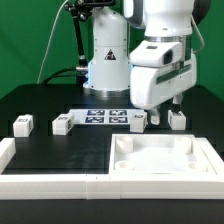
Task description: Assemble one leg
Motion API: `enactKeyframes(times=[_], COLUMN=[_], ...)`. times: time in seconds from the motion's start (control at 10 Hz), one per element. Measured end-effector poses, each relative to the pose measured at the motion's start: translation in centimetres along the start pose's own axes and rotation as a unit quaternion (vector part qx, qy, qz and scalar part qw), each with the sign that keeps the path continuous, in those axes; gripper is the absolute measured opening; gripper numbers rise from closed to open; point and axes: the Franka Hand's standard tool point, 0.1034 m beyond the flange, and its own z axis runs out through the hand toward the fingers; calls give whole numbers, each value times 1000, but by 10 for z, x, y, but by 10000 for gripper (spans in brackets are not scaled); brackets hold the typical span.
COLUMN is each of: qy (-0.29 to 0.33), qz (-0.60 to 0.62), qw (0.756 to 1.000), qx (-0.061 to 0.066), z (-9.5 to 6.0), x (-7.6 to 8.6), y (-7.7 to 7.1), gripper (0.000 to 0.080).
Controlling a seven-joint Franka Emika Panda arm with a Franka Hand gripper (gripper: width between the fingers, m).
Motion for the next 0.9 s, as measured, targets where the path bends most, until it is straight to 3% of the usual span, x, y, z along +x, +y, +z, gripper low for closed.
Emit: enactKeyframes(times=[0.3,0.5,0.8,0.9], qy=[-2,-5,-22,-27], qz=[198,262,253,253], qw=[980,965,967,967], qx=[15,24,28,28], z=[4,6,6,10], x=[3,4,3,0], y=[-20,-26,-28,-37], gripper=[649,649,649,649])
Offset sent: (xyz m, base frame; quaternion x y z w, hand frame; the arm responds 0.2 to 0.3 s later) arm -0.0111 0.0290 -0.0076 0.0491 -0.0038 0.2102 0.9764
